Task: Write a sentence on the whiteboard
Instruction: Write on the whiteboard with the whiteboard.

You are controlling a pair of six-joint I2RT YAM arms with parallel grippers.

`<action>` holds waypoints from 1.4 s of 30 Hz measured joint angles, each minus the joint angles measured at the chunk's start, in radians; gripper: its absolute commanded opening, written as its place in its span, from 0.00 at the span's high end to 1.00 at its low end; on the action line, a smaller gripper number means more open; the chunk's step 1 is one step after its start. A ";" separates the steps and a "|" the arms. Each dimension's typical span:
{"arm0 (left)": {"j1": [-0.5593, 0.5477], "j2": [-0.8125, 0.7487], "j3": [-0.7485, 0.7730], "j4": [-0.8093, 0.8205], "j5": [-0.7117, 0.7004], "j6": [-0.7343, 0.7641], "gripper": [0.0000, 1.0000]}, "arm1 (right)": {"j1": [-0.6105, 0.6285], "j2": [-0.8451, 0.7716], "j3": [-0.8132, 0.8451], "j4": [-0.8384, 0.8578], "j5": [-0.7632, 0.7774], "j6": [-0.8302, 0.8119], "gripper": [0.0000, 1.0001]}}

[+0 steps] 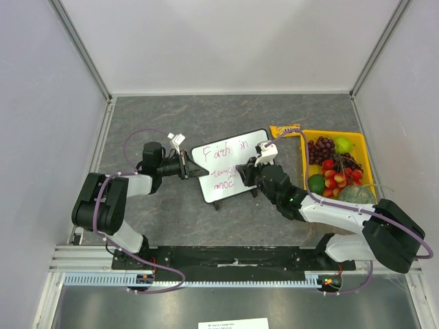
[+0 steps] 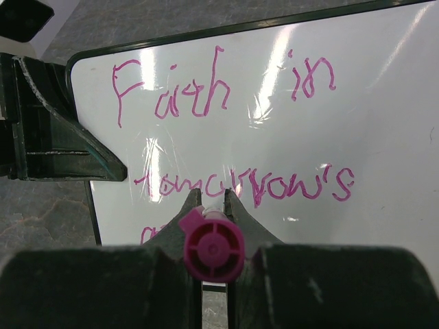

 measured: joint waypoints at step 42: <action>0.000 0.002 0.000 0.000 0.000 0.000 0.98 | -0.001 -0.045 -0.071 0.005 -0.028 0.016 1.00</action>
